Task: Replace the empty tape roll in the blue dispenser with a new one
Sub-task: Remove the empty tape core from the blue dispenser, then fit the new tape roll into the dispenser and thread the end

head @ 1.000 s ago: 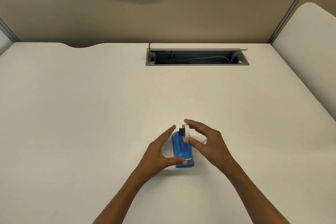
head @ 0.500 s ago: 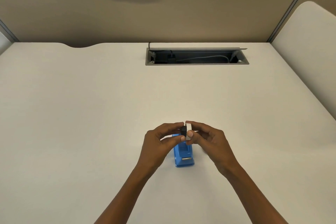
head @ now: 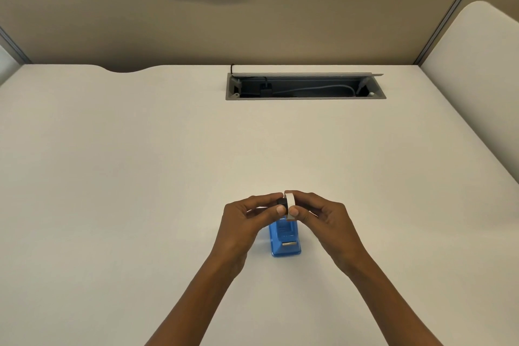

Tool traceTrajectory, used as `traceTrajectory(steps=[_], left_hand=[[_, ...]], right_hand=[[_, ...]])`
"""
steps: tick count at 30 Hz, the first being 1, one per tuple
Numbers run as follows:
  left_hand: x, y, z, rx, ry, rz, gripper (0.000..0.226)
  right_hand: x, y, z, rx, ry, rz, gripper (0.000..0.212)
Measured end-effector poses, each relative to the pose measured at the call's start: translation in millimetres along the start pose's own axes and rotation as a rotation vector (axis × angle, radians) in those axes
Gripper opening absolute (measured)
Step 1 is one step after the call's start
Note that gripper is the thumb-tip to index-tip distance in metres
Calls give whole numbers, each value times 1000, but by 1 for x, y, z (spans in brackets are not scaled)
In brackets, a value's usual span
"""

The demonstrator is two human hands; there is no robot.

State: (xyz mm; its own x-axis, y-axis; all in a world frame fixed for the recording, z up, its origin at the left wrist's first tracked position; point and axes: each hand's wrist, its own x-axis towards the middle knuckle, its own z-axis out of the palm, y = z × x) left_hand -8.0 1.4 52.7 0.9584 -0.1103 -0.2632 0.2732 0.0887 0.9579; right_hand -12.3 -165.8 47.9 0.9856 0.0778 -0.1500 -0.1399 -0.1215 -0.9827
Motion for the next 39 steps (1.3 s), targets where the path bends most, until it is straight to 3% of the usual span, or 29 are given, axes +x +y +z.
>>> traceTrajectory(steps=[13,18,27,39], left_hand=[[3,-6,-2,-199,27,-111,37],[2,-9,-7,-249,80,-115,30],[3,-11,-10,-243,85,-140,35],[3,-14,-13,-235,89,-134,38]], right_hand=[[0,4,-2,105,2,-30,48],[18,7,-9,85,104,7,42],[63,27,-5,-211,192,20,46],[101,32,9,-410,204,-48,46]])
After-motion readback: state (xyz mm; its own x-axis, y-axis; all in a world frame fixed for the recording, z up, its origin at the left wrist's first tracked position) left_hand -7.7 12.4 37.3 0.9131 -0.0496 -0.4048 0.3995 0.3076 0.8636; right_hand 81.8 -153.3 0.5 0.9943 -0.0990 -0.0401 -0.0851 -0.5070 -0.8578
